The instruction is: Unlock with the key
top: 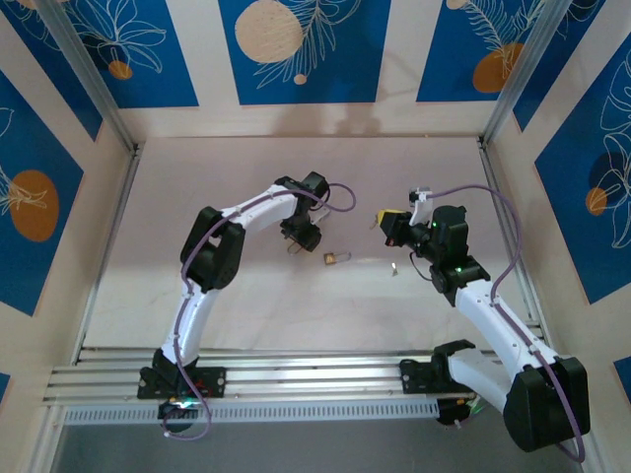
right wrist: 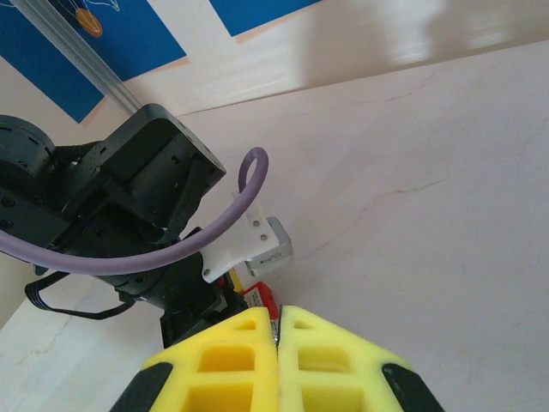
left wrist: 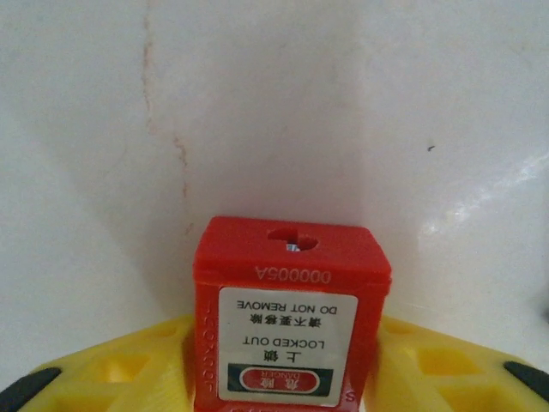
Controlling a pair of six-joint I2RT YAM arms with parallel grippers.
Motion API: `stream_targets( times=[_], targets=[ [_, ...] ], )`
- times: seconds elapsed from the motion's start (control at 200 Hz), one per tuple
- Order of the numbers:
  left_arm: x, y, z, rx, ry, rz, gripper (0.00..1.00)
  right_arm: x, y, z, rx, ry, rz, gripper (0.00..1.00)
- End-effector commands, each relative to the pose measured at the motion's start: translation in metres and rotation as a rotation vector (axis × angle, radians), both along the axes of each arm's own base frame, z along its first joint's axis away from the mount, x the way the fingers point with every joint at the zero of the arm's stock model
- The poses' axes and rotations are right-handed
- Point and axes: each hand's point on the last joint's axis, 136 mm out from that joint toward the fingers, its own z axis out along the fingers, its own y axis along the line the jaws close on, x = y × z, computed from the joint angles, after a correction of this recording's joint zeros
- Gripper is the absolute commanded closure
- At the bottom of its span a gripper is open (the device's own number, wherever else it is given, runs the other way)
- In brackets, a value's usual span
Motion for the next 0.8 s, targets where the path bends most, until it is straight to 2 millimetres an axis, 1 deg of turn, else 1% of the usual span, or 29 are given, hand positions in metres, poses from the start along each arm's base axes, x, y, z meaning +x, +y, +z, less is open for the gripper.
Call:
stream_targets(
  times=[0.0, 0.18, 0.29, 0.365, 0.49, 0.595, 0.795],
  targets=[
    [-0.006, 0.001, -0.009, 0.032, 0.026, 0.001, 0.53, -0.002, -0.001, 0.002, 0.016, -0.011, 0.004, 0.98],
    [-0.007, 0.003, -0.009, 0.043, 0.014, -0.009, 0.55, -0.003, -0.002, 0.005, 0.018, -0.016, -0.001, 0.98],
    [-0.007, 0.000, -0.002, 0.015, -0.017, -0.025, 0.56, -0.004, -0.002, 0.003, 0.024, -0.009, -0.001, 0.98],
    [-0.006, -0.005, 0.007, -0.031, -0.060, -0.039, 0.57, -0.004, -0.001, 0.003, 0.027, -0.004, -0.003, 0.98],
    [-0.003, -0.010, 0.024, -0.101, -0.155, -0.040, 0.64, -0.005, -0.001, 0.002, 0.028, 0.002, -0.007, 0.98],
    [0.001, -0.012, 0.040, -0.159, -0.239, -0.039, 0.66, -0.004, -0.002, 0.001, 0.020, 0.014, -0.020, 0.98],
    [0.005, -0.011, 0.065, -0.247, -0.400, -0.031, 0.66, -0.004, 0.002, 0.002, 0.008, 0.020, -0.029, 0.98]
  ],
)
